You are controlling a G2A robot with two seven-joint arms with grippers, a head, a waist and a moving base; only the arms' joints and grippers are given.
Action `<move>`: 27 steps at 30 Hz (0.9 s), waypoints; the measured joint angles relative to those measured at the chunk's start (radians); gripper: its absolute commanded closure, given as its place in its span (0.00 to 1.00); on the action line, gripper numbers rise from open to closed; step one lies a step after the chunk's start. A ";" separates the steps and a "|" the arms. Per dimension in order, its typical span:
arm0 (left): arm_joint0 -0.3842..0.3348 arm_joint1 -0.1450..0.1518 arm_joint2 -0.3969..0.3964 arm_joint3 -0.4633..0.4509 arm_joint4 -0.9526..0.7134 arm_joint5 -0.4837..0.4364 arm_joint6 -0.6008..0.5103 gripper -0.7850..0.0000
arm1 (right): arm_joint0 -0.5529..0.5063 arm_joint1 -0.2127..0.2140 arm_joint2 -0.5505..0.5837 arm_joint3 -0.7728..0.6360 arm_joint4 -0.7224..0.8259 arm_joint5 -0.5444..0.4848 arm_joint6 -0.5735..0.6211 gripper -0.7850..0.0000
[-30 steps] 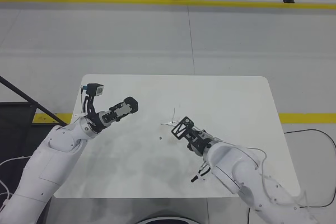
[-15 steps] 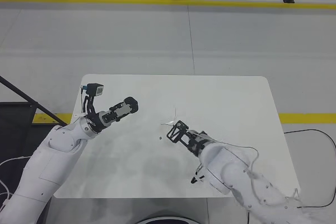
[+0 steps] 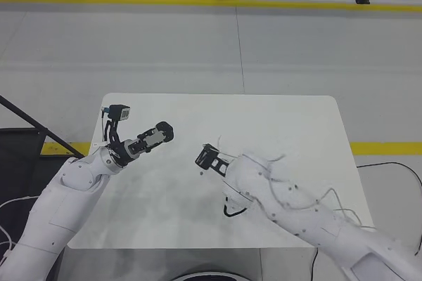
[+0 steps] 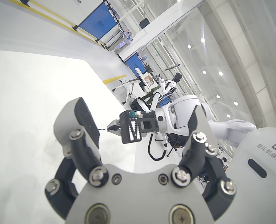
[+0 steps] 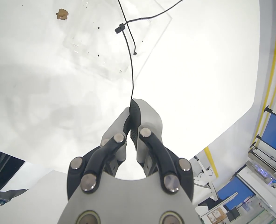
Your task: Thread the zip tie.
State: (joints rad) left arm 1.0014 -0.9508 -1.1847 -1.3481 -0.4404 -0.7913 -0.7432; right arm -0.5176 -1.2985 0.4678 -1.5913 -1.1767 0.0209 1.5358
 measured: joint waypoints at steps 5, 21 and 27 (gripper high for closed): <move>0.000 0.000 0.000 0.000 0.000 0.000 0.000 0.00 | 0.077 -0.050 -0.074 0.130 0.063 0.020 0.000 0.99; 0.000 0.000 0.000 0.000 0.000 0.000 0.000 0.00 | 0.183 -0.115 -0.215 0.233 0.162 0.073 0.000 0.78; 0.000 0.000 0.000 0.000 0.000 0.000 0.000 0.00 | 0.182 -0.103 -0.252 0.177 0.136 0.060 0.000 0.63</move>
State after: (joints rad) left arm 1.0014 -0.9508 -1.1847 -1.3481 -0.4404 -0.7913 -0.7432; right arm -0.3359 -1.4011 0.2157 -1.4143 -1.0410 0.0810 1.5359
